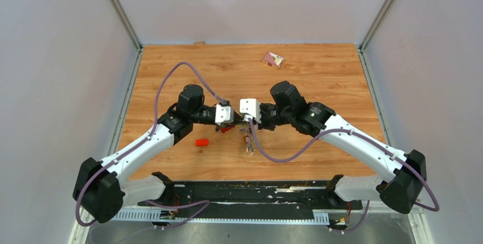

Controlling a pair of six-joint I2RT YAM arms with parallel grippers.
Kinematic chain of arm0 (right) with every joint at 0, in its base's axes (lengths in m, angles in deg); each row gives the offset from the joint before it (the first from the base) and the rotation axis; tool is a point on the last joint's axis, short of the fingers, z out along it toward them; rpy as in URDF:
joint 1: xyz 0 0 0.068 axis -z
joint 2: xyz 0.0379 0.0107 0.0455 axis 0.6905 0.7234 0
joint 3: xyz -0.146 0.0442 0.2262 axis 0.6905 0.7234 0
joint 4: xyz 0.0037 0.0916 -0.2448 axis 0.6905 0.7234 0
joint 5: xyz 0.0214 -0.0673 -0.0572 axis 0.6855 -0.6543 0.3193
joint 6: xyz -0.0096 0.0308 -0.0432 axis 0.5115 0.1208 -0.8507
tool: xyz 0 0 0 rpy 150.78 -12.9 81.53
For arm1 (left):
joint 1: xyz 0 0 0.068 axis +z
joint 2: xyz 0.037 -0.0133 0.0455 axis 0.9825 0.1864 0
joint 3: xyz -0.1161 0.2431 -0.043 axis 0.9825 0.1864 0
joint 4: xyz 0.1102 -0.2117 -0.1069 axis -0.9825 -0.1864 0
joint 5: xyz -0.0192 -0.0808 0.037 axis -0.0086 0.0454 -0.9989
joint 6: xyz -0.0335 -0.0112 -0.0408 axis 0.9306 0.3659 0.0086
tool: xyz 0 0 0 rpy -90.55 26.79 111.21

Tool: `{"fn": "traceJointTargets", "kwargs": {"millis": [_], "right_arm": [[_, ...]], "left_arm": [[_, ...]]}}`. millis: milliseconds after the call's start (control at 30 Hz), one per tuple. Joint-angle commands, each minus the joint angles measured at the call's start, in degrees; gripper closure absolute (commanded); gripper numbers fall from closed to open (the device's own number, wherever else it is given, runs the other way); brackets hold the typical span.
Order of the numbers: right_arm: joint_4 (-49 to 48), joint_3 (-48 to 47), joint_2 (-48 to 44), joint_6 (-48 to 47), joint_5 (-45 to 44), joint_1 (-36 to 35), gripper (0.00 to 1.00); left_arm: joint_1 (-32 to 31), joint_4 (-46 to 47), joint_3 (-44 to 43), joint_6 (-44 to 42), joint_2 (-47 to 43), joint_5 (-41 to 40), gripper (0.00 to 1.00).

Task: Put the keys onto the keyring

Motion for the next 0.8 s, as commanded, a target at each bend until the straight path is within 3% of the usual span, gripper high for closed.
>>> {"fn": "traceJointTargets", "kwargs": {"millis": [0, 267, 567, 767], "right_arm": [[-5.4, -0.7, -2.0, 1.5, 0.7, -0.2, 1.0], [-5.7, -0.7, -2.3, 2.1, 0.8, -0.2, 1.0], [-5.8, -0.3, -2.3, 1.9, 0.5, -0.3, 1.0], [-6.1, 0.3, -2.8, 2.2, 0.0, 0.1, 1.0]], "left_arm": [[-0.3, 2.5, -0.4, 1.3, 0.6, 0.2, 0.8], [-0.3, 3.0, -0.4, 1.8, 1.2, 1.0, 0.82], [-0.3, 3.3, -0.6, 2.7, 1.2, 1.5, 1.0], [-0.3, 7.2, 1.0, 5.6, -0.8, 1.5, 1.0]]}}
